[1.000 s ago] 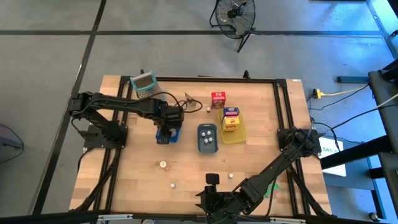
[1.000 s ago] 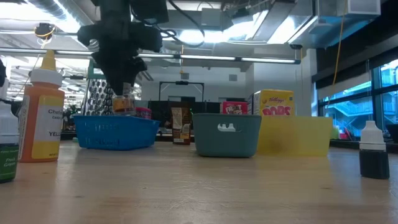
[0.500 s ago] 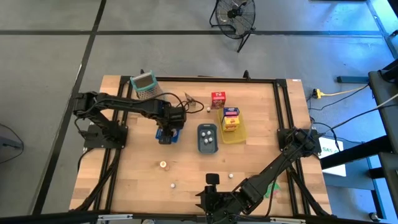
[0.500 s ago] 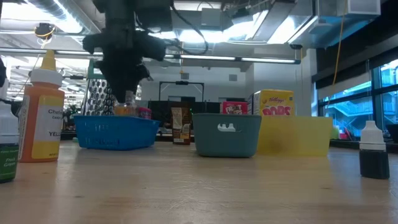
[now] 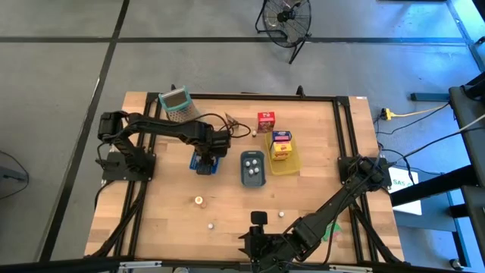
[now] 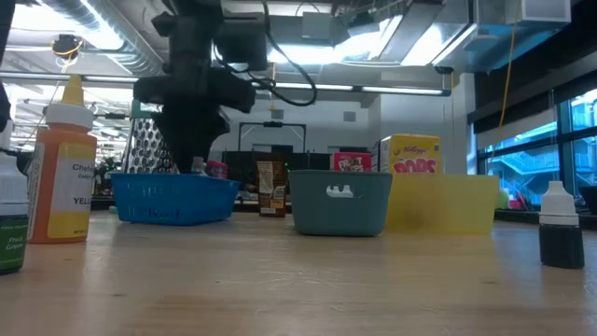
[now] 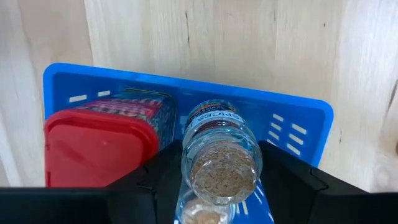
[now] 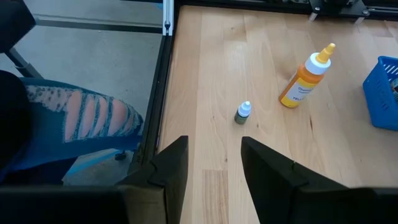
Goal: Pick & Place Kitchen Items
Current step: Put the brown seasoning bottle into the blue bin
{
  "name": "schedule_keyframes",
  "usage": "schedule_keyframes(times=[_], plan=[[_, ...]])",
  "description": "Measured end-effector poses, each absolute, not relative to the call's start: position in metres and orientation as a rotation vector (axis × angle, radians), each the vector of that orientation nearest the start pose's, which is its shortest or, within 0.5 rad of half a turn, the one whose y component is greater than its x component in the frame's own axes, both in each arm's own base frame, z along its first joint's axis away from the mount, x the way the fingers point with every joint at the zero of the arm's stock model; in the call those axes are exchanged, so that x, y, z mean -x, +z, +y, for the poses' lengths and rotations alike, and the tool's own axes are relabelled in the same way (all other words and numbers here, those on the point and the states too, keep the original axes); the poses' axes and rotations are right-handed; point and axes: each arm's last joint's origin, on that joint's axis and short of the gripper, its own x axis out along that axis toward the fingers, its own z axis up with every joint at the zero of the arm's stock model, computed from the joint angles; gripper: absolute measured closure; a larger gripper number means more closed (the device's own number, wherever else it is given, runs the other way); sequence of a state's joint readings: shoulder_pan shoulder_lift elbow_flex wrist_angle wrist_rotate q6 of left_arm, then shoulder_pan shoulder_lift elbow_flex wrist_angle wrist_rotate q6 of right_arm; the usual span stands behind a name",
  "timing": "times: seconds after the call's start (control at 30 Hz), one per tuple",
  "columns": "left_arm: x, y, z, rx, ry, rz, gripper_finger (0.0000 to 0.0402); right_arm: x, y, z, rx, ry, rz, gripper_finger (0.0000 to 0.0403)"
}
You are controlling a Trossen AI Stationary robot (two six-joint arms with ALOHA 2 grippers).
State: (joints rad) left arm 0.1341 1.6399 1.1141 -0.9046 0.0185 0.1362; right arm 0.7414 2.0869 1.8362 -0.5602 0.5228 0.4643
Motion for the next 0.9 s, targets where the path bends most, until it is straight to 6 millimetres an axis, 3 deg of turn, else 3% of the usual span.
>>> schedule_keyframes(times=[0.9], plan=[[-0.2949, 0.1921, 0.0393, -0.004, 0.001, 1.448, 0.0201, -0.3538, 0.2618, 0.3044, 0.026, 0.05, 0.68, 0.0251]])
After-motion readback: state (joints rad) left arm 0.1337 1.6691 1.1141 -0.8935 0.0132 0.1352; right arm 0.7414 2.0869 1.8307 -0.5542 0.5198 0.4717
